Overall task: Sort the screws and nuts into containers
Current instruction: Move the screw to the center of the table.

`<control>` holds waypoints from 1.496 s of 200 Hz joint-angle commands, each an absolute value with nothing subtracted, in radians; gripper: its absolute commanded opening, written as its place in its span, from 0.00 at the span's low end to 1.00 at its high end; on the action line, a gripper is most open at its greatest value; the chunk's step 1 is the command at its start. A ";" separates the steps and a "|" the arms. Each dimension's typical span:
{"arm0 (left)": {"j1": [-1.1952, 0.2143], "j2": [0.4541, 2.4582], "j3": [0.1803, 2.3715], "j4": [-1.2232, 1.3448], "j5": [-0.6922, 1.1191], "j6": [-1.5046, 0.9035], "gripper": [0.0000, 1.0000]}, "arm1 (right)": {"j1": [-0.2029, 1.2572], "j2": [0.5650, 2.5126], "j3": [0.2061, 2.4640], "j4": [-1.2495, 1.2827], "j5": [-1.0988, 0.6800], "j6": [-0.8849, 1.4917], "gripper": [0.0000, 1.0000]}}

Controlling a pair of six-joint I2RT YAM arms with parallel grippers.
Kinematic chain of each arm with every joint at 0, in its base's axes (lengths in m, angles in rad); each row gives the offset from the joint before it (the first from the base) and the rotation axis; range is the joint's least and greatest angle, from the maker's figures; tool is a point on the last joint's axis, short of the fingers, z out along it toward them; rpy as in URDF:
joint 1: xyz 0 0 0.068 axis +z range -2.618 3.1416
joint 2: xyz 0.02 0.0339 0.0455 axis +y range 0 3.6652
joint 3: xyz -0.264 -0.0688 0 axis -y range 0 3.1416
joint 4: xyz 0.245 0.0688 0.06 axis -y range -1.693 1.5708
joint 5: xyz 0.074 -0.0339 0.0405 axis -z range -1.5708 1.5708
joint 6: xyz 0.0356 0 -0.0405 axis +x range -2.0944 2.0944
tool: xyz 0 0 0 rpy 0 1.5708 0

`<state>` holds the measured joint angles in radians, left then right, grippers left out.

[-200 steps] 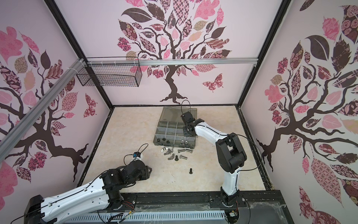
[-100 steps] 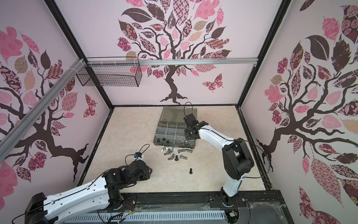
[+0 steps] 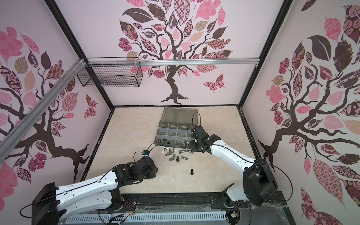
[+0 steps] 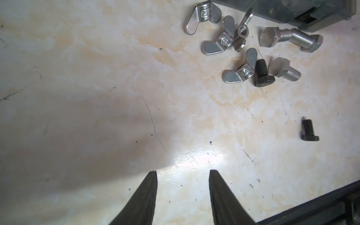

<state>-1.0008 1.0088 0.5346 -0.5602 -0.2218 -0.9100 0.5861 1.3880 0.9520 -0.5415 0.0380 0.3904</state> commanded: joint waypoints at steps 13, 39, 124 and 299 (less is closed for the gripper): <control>-0.997 1.004 0.563 -0.553 -0.220 -0.897 0.47 | 0.662 1.402 0.952 -0.536 0.034 0.445 0.43; -0.997 0.962 0.549 -0.573 -0.237 -0.905 0.48 | 0.711 1.451 0.958 -0.502 0.033 0.473 0.42; -0.997 0.870 0.499 -0.610 -0.264 -0.942 0.48 | 0.813 1.656 1.083 -0.473 0.035 0.488 0.42; -0.997 0.856 0.477 -0.607 -0.264 -0.952 0.48 | 0.853 1.834 1.153 -0.516 0.071 0.453 0.41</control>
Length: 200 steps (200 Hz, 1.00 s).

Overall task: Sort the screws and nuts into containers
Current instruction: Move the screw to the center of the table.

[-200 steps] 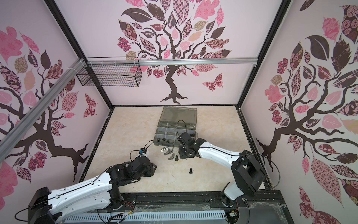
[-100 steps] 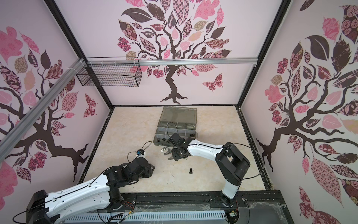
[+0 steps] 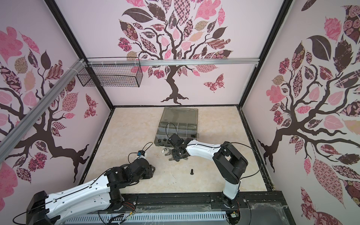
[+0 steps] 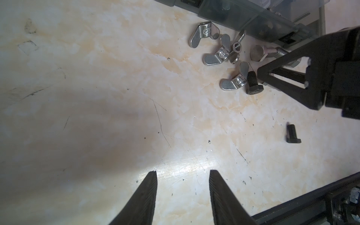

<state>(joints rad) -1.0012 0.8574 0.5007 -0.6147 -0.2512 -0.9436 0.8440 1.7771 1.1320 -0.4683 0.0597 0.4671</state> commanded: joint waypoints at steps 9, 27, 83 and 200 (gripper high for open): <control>-0.997 0.856 0.475 -0.607 -0.263 -0.953 0.48 | 0.855 1.839 1.158 -0.518 0.073 0.450 0.40; -0.997 0.860 0.480 -0.607 -0.261 -0.949 0.48 | 0.858 1.848 1.163 -0.522 0.078 0.447 0.40; -0.997 0.854 0.482 -0.610 -0.265 -0.947 0.48 | 0.871 1.863 1.168 -0.538 0.093 0.442 0.39; -0.997 0.829 0.469 -0.623 -0.276 -0.954 0.48 | 0.876 1.843 1.127 -0.523 0.084 0.452 0.16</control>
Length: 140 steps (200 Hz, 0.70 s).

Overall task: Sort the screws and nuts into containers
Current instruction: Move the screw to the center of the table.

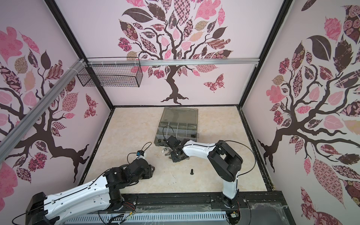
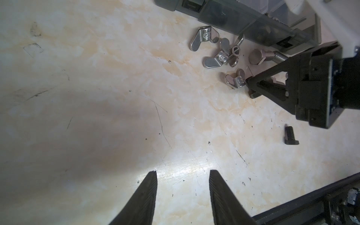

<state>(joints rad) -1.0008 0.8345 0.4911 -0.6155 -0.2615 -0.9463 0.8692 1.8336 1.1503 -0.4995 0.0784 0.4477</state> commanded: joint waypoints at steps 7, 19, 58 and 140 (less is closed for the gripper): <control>-0.996 0.829 0.468 -0.622 -0.276 -0.955 0.48 | 0.877 1.836 1.127 -0.524 0.080 0.453 0.16; -0.997 0.831 0.471 -0.620 -0.278 -0.957 0.48 | 0.876 1.821 1.135 -0.527 0.077 0.451 0.15; -0.997 0.836 0.472 -0.613 -0.275 -0.957 0.48 | 0.876 1.805 1.180 -0.561 0.096 0.437 0.14; -0.997 0.807 0.464 -0.629 -0.279 -0.959 0.48 | 0.876 1.832 1.180 -0.581 0.107 0.421 0.20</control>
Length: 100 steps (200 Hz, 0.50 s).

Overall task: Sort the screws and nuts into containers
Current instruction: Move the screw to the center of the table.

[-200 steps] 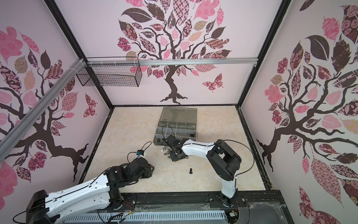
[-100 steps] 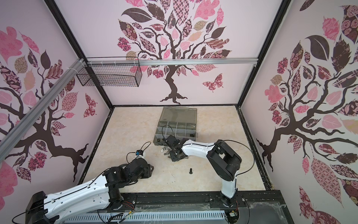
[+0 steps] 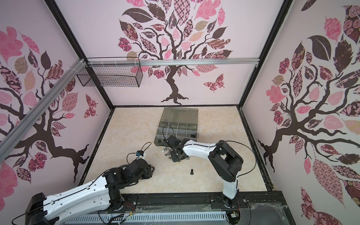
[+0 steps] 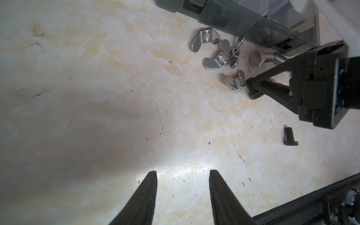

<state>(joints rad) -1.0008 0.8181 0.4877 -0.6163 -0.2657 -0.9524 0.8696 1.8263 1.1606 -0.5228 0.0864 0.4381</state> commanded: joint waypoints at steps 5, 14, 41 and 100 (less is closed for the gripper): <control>-0.997 0.804 0.464 -0.632 -0.280 -0.959 0.48 | 0.876 1.837 1.180 -0.581 0.107 0.418 0.21; -0.997 0.802 0.463 -0.632 -0.281 -0.960 0.48 | 0.876 1.844 1.183 -0.586 0.107 0.412 0.23; -0.997 0.789 0.460 -0.637 -0.281 -0.963 0.48 | 0.876 1.869 1.192 -0.602 0.103 0.395 0.24; -0.997 0.777 0.459 -0.644 -0.287 -0.964 0.48 | 0.877 1.930 1.221 -0.626 0.090 0.367 0.23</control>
